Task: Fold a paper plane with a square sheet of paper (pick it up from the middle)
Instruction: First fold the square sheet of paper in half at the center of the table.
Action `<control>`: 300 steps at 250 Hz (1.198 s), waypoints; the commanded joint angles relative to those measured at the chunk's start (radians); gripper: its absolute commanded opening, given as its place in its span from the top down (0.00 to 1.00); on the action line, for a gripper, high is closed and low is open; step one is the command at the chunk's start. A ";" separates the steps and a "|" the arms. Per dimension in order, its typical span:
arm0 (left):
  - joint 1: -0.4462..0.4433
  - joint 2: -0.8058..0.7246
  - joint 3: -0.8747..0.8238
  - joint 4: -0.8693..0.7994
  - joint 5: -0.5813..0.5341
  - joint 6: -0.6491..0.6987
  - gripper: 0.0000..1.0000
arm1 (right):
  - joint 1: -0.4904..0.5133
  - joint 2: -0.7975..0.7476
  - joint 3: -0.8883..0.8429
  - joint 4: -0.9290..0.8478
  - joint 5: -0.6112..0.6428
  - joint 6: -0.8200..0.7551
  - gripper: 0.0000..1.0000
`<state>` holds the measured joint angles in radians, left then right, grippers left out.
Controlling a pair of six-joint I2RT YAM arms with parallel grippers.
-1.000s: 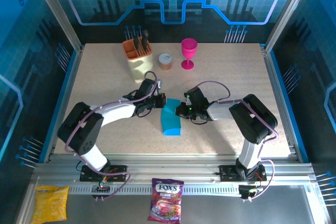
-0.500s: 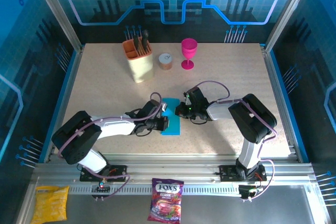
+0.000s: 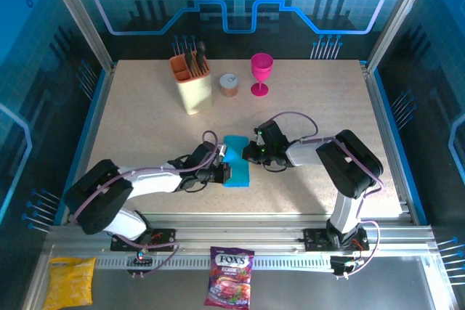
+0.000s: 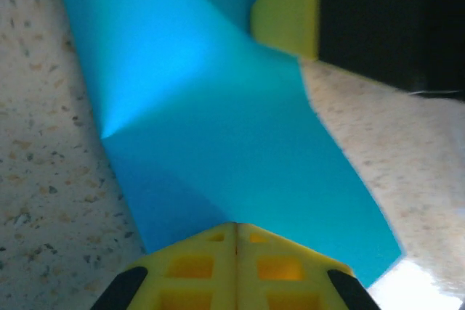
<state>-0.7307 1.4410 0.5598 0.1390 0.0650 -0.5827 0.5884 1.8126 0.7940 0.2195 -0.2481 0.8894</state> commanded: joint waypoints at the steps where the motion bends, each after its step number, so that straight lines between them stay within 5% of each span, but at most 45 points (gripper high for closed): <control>1: -0.006 -0.064 -0.014 -0.023 -0.009 -0.023 0.92 | 0.008 0.072 -0.029 -0.173 0.070 -0.027 1.00; 200: -0.074 0.088 -0.129 0.108 -0.006 -0.079 0.95 | 0.000 0.076 -0.032 -0.174 0.065 -0.042 1.00; 300: -0.081 -0.094 -0.110 0.045 -0.040 -0.137 0.91 | -0.009 0.053 -0.011 -0.212 0.053 -0.139 1.00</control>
<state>-0.8036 1.4303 0.4152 0.2760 0.0643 -0.7021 0.5880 1.8179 0.8062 0.2077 -0.2535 0.8345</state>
